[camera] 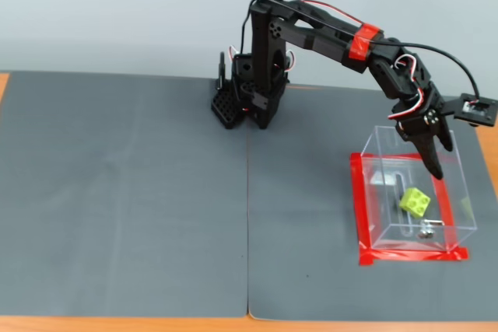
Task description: Pick the green lego block and place it into the transparent box
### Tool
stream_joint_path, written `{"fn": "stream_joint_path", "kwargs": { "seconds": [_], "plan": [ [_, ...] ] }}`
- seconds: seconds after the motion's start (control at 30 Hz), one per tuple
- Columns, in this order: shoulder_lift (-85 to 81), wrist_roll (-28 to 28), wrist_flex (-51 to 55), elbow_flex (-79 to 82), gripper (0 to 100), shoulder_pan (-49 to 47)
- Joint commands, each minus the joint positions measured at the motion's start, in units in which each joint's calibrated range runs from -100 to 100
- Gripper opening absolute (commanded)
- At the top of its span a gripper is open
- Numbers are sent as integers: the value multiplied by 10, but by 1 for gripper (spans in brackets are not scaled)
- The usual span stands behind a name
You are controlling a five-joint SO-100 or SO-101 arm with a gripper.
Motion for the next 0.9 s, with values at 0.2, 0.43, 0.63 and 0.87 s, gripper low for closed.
{"fn": "stream_joint_path", "kwargs": {
  "seconds": [0.2,0.43,0.63,0.87],
  "plan": [
    [-15,-2,2,-4,28,15],
    [-16,2,3,-5,11,15],
    [-21,2,3,-6,4,22],
    [-76,2,3,6,2,50]
  ]
}}
